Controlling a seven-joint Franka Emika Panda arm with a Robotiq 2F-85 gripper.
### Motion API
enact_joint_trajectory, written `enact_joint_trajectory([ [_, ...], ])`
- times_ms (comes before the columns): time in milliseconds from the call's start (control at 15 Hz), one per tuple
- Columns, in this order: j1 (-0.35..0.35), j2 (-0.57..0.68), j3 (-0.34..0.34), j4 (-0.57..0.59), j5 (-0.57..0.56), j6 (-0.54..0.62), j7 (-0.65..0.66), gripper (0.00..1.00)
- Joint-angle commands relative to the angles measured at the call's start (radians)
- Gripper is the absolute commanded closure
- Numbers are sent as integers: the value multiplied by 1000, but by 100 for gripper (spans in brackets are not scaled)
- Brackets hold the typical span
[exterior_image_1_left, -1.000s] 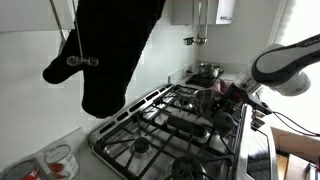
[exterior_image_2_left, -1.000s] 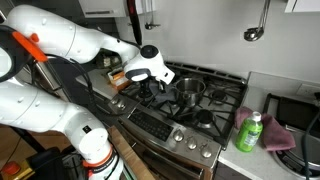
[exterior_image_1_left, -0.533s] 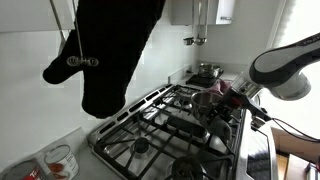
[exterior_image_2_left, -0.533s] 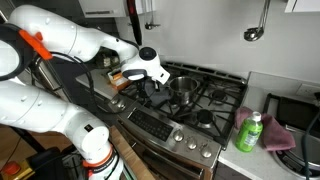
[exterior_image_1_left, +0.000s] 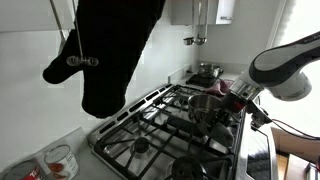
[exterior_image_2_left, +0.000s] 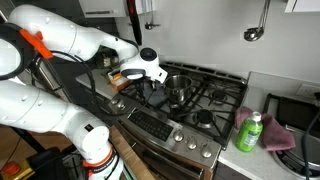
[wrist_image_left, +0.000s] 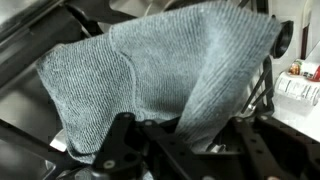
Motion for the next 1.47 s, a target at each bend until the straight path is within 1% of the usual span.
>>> enact_joint_trajectory([
  [0,-12,0,5,-1,18,-65,-71,100],
  [467,-58,-11,3,2,-14,-119,-106,100],
  [533,-68,-13,8,2,-23,-120,-99,75],
  [600,-72,-18,6,4,-19,-124,-102,73],
  [733,-92,-30,15,6,-43,-130,-76,60],
  [800,-106,-35,20,8,-65,-139,-55,52],
  [1000,-158,-58,29,12,-178,-184,17,30],
  [1133,-191,-83,24,25,-274,-248,67,14],
  [1267,-216,-115,16,41,-355,-309,106,2],
  [1400,-238,-151,7,63,-427,-367,132,0],
])
